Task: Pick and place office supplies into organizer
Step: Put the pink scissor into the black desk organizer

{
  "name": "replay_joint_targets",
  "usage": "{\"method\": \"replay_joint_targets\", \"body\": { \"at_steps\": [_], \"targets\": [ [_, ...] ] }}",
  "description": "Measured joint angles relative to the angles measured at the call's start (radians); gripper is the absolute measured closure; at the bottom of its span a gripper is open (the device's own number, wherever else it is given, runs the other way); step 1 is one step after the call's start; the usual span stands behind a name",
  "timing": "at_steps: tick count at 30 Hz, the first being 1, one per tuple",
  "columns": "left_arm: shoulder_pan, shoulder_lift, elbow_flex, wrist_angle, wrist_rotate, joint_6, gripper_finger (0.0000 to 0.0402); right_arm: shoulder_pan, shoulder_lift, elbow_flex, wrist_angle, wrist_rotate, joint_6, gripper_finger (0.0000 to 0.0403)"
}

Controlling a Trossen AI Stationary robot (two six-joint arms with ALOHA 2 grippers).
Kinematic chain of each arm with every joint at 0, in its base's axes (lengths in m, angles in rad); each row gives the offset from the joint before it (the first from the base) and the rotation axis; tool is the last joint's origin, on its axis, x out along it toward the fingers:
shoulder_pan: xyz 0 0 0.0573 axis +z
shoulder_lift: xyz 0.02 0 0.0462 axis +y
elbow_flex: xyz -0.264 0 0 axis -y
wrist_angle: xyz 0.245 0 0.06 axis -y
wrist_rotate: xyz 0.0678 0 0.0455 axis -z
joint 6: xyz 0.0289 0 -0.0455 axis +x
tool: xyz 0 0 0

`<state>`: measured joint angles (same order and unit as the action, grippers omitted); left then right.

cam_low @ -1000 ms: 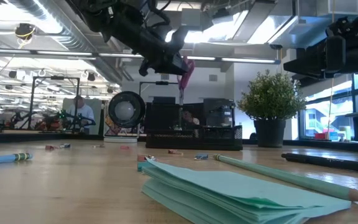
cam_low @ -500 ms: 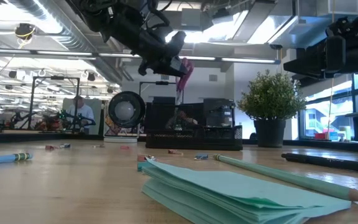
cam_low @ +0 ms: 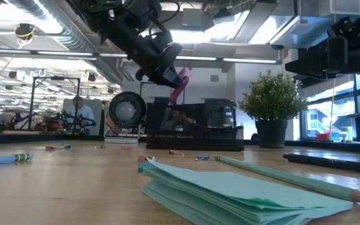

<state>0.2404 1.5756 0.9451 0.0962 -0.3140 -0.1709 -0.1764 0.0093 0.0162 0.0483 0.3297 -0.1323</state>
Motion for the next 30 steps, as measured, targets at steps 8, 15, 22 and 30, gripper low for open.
{"method": "replay_joint_targets", "body": {
  "at_steps": [8, 15, 22, 30],
  "targets": [
    [0.006, 0.001, 0.0, -0.029, 0.023, 0.002, 0.033, 0.0, 0.0, 0.0, 0.0, 0.0, 0.0, 0.0274],
    [0.006, 0.035, 0.003, -0.011, 0.049, 0.0, 0.0318, 0.0, 0.0, 0.0, 0.0, 0.0, 0.0, 0.0274],
    [0.005, 0.078, 0.001, 0.0, 0.05, -0.006, 0.0319, 0.0, 0.0, 0.0, 0.0, 0.0, 0.0, 0.0274],
    [0.005, 0.079, 0.0, 0.009, 0.047, -0.006, 0.0315, 0.0, 0.0, 0.0, 0.0, 0.0, -0.001, 0.0274]
  ]
}}
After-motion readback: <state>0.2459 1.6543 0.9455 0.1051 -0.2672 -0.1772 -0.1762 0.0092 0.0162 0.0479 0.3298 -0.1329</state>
